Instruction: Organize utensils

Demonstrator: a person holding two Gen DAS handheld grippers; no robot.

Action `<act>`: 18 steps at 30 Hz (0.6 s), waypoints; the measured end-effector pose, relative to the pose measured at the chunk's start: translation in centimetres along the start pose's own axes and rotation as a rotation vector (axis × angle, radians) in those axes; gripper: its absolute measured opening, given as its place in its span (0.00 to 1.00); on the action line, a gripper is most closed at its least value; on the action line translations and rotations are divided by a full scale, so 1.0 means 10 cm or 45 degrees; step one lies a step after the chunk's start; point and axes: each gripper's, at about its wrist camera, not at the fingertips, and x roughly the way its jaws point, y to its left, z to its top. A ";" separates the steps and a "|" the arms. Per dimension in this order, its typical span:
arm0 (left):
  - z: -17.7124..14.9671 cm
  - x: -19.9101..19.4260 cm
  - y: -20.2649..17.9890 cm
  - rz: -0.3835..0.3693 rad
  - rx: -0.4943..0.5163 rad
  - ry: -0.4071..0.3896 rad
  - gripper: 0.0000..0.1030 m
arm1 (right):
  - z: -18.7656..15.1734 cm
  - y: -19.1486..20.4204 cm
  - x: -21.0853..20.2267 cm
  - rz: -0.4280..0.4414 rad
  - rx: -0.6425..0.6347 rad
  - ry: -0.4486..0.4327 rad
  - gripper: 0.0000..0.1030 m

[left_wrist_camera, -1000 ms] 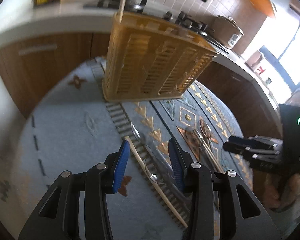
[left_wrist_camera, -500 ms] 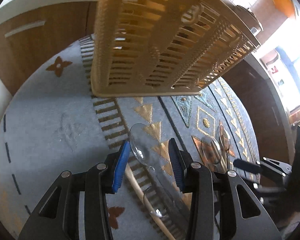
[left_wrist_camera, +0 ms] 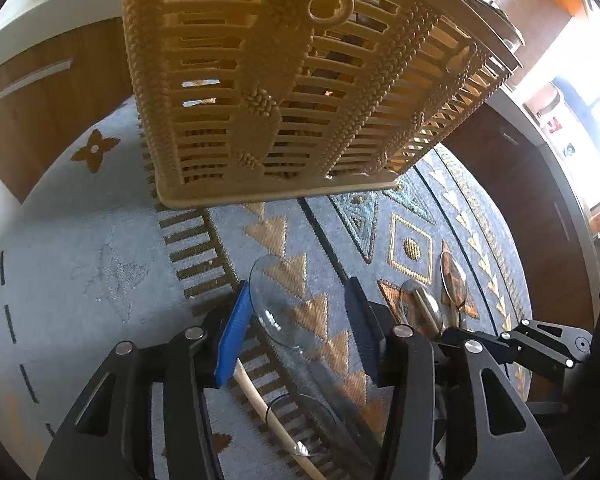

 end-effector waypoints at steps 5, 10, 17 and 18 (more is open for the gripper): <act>0.02 0.05 -0.09 0.030 0.020 -0.016 0.52 | 0.07 0.22 0.06 -0.077 -0.064 -0.034 0.23; -0.04 0.14 -0.34 0.158 0.107 -0.065 0.52 | -0.01 0.30 0.10 -0.118 -0.130 -0.089 0.04; -0.20 0.24 -0.67 0.366 0.265 -0.159 0.32 | -0.14 0.23 -0.04 -0.096 -0.150 -0.182 0.01; -0.21 0.24 -0.68 0.361 0.254 -0.166 0.32 | -0.16 0.21 -0.07 -0.082 -0.151 -0.185 0.01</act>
